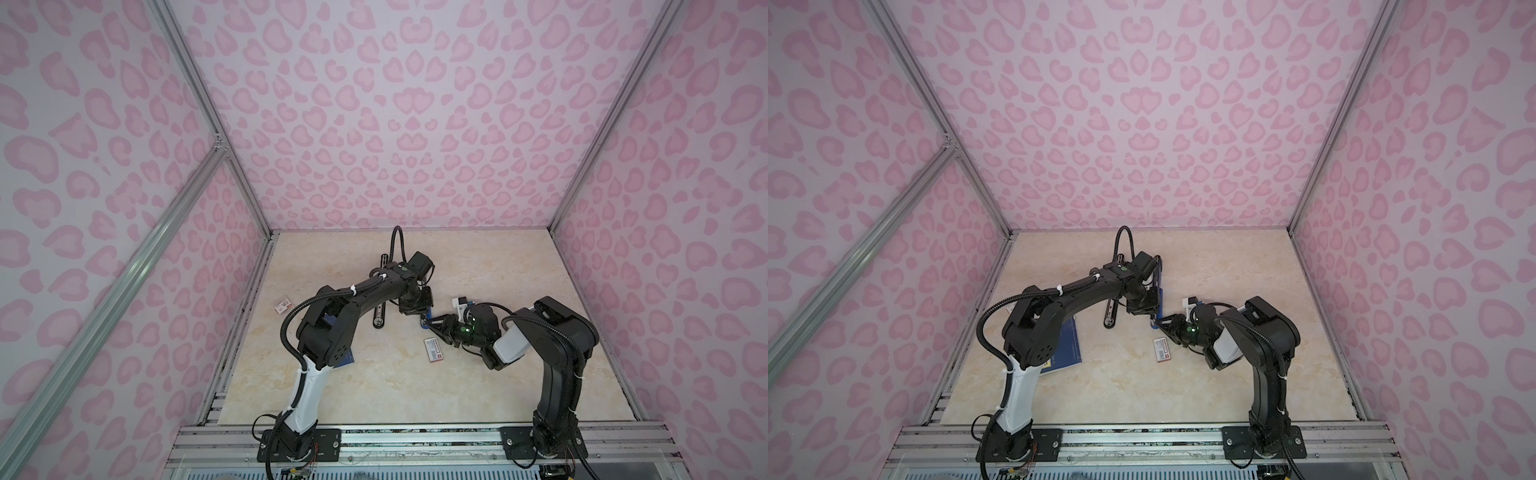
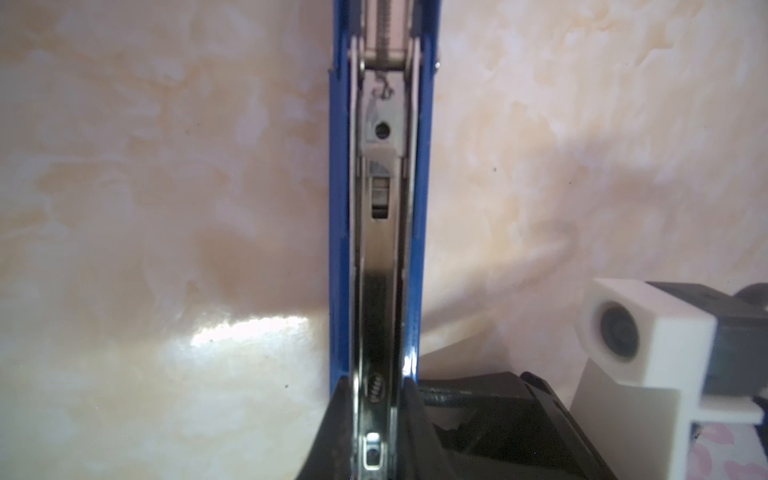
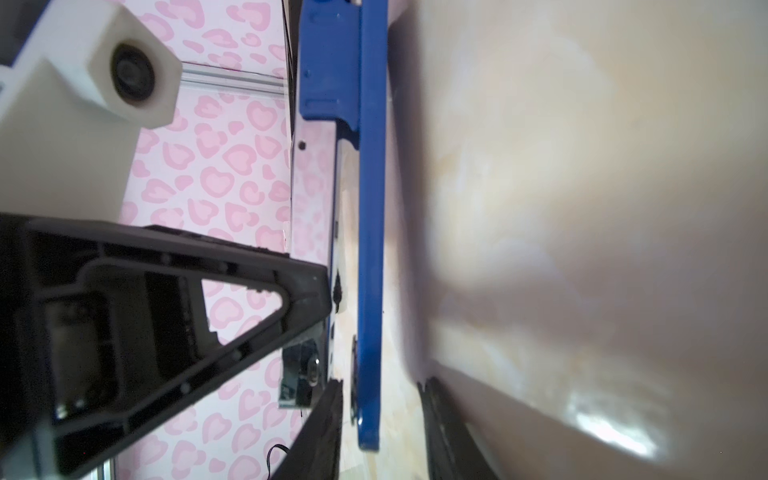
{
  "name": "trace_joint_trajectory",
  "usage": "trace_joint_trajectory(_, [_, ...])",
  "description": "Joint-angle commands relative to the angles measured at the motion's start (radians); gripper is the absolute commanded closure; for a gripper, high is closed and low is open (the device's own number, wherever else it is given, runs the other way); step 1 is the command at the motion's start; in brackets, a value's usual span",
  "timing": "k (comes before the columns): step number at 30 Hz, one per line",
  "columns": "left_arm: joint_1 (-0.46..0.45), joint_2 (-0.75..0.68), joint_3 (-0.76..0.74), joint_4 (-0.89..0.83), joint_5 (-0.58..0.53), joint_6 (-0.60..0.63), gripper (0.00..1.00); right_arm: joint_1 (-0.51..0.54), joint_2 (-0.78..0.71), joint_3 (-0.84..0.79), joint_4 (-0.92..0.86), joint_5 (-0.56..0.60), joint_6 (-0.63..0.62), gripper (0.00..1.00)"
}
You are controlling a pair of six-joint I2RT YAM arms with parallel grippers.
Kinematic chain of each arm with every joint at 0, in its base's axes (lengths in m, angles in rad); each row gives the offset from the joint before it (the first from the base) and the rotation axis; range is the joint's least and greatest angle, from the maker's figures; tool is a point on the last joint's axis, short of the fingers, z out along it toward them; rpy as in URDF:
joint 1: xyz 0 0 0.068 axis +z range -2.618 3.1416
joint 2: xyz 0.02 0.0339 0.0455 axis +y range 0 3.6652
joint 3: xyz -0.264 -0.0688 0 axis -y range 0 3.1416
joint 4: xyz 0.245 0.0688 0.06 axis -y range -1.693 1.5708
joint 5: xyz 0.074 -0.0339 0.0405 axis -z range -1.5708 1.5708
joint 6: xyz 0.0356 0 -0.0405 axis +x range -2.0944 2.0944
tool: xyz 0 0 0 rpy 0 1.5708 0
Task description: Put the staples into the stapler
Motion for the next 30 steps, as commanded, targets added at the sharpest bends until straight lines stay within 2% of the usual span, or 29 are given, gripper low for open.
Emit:
trace_joint_trajectory(1, [0.008, 0.016, 0.042, -0.03, -0.043, 0.026, 0.93, -0.001, 0.004, -0.019, 0.032, 0.0, 0.005, 0.64])
trace_joint_trajectory(8, [0.013, 0.073, 0.156, -0.119, -0.115, 0.066, 0.94, -0.012, -0.027, -0.075, 0.076, -0.006, 0.017, 0.64])
trace_joint_trajectory(14, [0.008, 0.087, 0.17, -0.144, -0.146, 0.066, 0.92, -0.025, -0.056, -0.097, 0.071, -0.006, 0.012, 0.64])
trace_joint_trajectory(22, [-0.003, 0.073, 0.157, -0.148, -0.149, 0.058, 0.51, -0.034, -0.124, -0.09, -0.034, 0.0, -0.037, 0.64])
trace_joint_trajectory(27, [-0.003, -0.023, 0.091, -0.119, -0.147, 0.052, 0.47, -0.05, -0.229, -0.086, -0.204, 0.002, -0.121, 0.64])
trace_joint_trajectory(30, [-0.003, -0.116, 0.001, -0.074, -0.171, 0.062, 0.46, -0.054, -0.334, -0.064, -0.429, 0.031, -0.222, 0.63])
